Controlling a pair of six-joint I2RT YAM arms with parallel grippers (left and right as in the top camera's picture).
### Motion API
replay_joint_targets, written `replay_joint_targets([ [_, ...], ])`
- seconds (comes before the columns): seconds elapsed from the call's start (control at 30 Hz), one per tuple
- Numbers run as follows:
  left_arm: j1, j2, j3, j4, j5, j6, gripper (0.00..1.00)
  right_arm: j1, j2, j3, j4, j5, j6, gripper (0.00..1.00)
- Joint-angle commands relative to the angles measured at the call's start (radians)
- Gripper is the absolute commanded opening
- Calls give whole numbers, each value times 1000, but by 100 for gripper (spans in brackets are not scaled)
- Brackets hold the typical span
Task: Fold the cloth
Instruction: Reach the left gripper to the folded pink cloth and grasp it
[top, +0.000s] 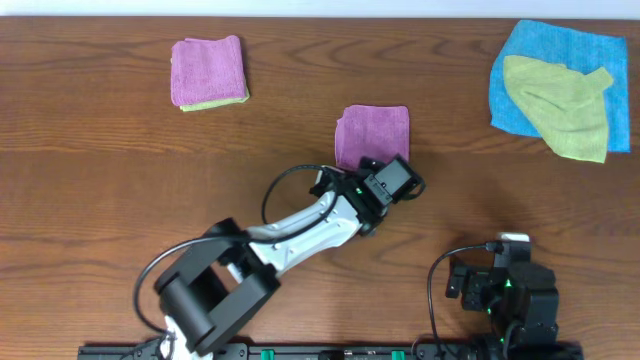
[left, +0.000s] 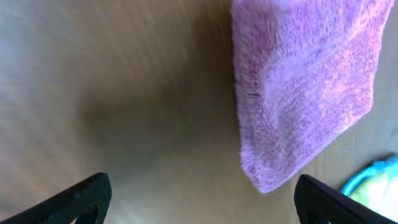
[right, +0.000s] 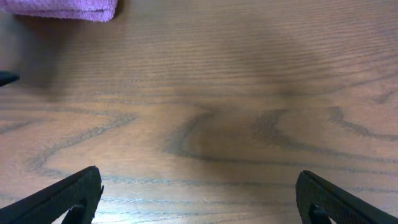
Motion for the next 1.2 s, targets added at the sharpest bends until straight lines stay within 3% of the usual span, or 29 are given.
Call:
replay_joint_targets([
  [0.0,4,63,-4,64,-53,-61,95,-5,-8,-4,0,10,-12,99],
  [0.33,21,147,-4,191,-158,-61,95,-5,-8,-4,-1,10,-12,99],
  [1.0,132,295,-4,404,-159,-60,98,-5,-8,-4,0,10,-12,99],
  [1.03,132,301,-4,419,-159,-60,83,-5,-8,-4,0,10,-12,99],
  [1.1,132,306,-4,440,-158,-60,29,-5,-8,-4,0,10,-12,99],
  [1.17,132,306,-4,447,-156,-60,22,-5,-8,-4,0,10,-12,99],
])
